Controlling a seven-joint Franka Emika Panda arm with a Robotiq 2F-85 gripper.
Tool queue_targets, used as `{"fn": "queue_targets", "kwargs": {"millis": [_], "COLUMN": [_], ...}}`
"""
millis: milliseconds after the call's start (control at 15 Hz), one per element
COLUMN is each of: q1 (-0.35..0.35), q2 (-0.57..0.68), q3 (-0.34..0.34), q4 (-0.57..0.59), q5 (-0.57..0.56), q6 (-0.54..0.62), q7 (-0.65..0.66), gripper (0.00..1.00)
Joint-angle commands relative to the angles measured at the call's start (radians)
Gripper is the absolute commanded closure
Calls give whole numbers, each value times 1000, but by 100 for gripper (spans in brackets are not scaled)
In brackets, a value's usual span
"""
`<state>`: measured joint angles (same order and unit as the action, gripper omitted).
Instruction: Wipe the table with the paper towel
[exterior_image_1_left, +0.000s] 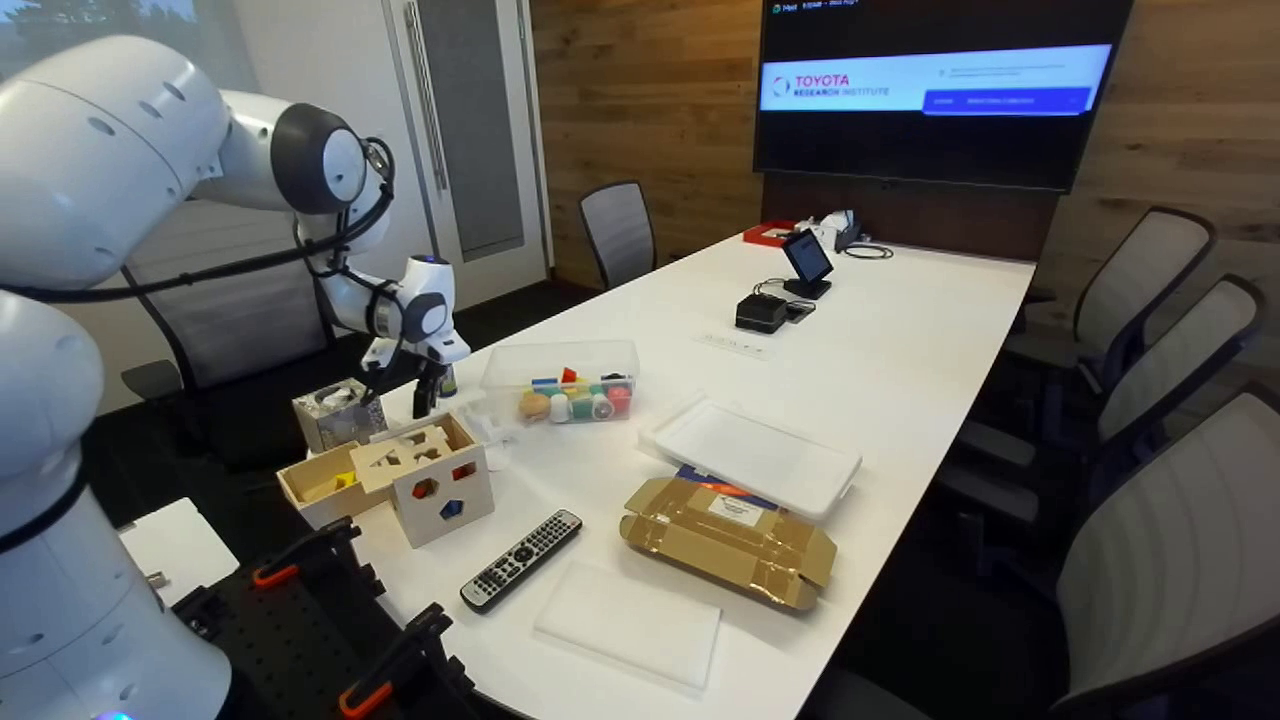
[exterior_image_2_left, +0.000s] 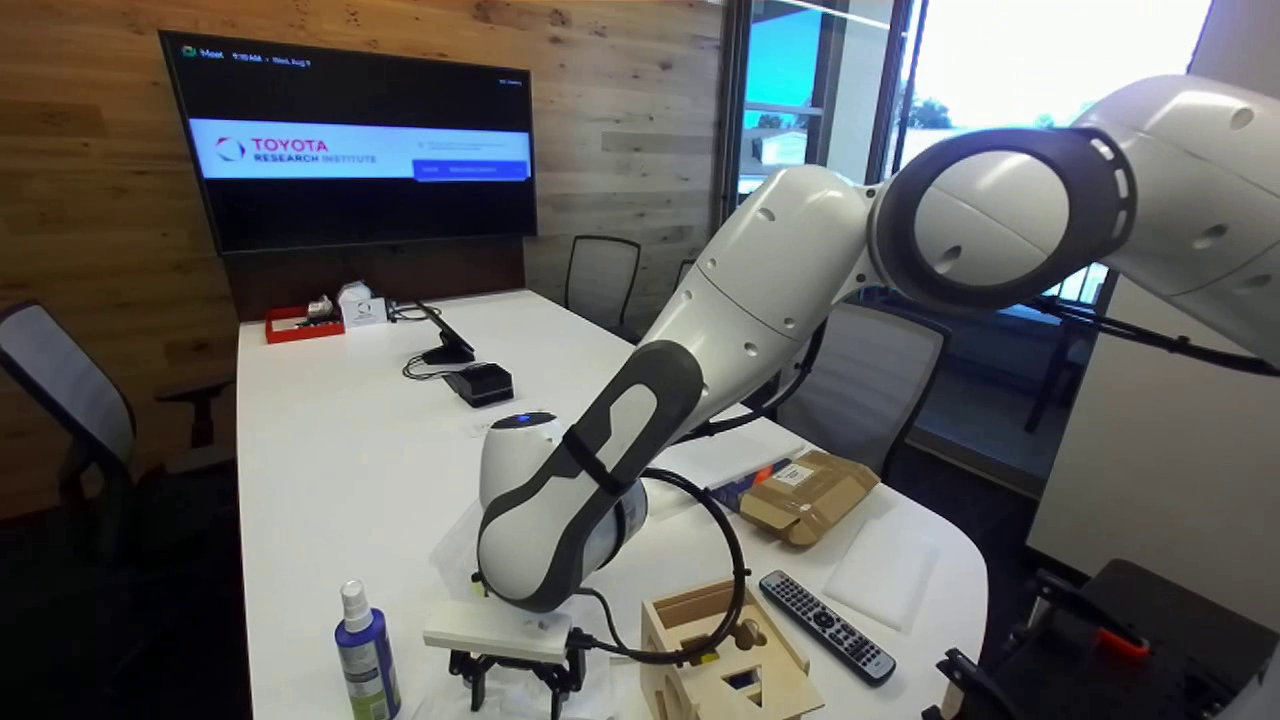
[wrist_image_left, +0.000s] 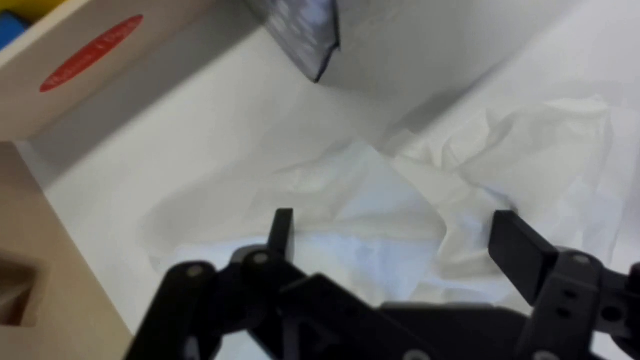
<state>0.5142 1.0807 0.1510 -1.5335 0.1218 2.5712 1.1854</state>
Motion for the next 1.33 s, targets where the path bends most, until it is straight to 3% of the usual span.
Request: {"fn": "queue_targets", "kwargs": {"millis": [0,267,333,467,1000,1067,1267], "q1": [17,9,4,-1,-33,-43,-93], "q2": [74,144,153,172,201,197,156], "q3": [-24,-28,-26,-26,-10,-3,39], "q4": [123,218,233,263,349,346,305], "q5": [-1,0,0,-1,3,6,5], "q6": [-46,-84,-94,-114,-163,-158,-146], "q7": [-9,-22,-27,-35,-118,-144,-259], "gripper": [0,0,25,34,95,100,100]}}
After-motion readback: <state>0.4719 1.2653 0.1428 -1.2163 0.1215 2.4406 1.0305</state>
